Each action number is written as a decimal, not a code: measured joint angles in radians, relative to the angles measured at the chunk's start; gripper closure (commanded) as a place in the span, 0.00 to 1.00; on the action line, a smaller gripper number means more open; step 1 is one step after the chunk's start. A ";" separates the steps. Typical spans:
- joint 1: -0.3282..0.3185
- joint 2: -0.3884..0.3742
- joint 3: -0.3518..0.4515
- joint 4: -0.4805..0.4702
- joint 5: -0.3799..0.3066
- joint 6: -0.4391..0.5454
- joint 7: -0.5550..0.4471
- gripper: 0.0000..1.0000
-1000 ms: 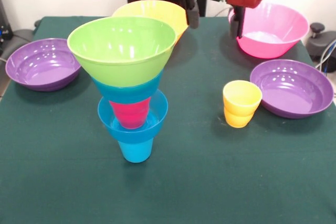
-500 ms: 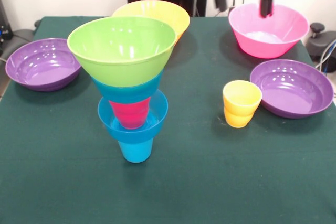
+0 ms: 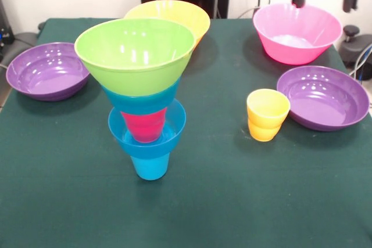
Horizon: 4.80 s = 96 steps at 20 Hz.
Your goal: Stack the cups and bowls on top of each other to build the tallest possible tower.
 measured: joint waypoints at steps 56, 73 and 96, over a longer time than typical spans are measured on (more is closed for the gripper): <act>0.174 -0.074 -0.290 0.647 0.008 -0.955 0.034 0.00; 0.190 -0.085 -0.335 0.754 0.046 -0.955 0.034 0.00; 0.358 -0.082 -0.353 0.948 0.146 -1.181 0.048 0.00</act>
